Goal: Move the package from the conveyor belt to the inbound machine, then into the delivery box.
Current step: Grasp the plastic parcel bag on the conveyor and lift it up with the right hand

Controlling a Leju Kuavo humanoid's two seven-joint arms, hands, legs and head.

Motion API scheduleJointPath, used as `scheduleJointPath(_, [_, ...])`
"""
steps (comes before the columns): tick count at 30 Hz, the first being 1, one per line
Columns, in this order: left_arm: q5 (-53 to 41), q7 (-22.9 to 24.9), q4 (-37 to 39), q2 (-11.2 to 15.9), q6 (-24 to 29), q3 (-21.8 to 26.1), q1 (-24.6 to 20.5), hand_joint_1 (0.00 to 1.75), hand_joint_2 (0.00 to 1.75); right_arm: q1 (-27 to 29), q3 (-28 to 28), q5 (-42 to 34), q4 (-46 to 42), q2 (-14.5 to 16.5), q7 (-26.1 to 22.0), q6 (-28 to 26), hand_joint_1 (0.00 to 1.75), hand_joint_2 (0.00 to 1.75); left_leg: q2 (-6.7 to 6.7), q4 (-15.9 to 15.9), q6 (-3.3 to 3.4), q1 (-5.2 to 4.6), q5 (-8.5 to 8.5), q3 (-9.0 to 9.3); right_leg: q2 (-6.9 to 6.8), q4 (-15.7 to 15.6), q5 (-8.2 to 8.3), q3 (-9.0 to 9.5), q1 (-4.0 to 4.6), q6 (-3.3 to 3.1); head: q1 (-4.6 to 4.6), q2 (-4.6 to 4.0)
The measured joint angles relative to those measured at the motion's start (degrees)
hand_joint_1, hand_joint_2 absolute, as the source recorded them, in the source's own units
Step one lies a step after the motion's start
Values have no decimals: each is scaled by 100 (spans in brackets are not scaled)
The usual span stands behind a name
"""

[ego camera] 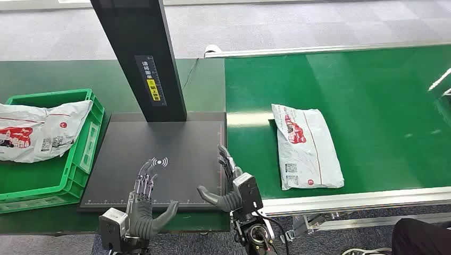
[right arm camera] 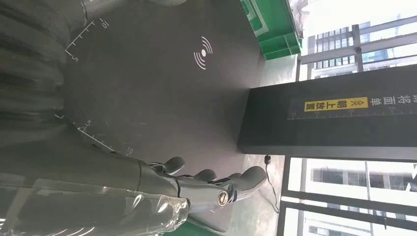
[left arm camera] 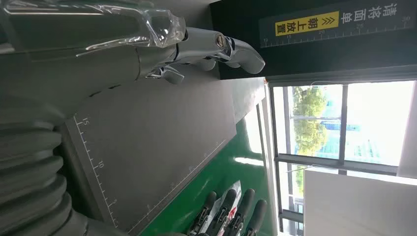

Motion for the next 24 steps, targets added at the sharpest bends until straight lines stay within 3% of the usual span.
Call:
scheduleJointPath(8, [0,2,-1,0,0,1,1,0,175,-1,0,209,-16,-3,75,-184,0,175,0,0,0,0,0,0,0,0,0,0,0,0,0,-1])
scheduleJointPath(14, [5,12,-2,1,-17,1,10,0,175,-51,-20,1732,-817,-243,1021,-1142,0,175,4,1,1,-1,1,0,1,-1,2,1,-2,2,0,-2])
scheduleJointPath(18, [100,-17,29,3,-35,1,-45,0,175,-976,-217,2473,-326,-727,1808,-1039,0,175,8,3,14,-8,10,-2,2,-2,17,2,-12,16,1,-2])
scheduleJointPath(24, [186,-12,55,8,-37,1,-103,0,175,-2335,-465,2966,1395,-1116,2254,-796,0,175,-1,5,19,-10,26,-8,-8,-1,33,-5,-13,19,-1,0])
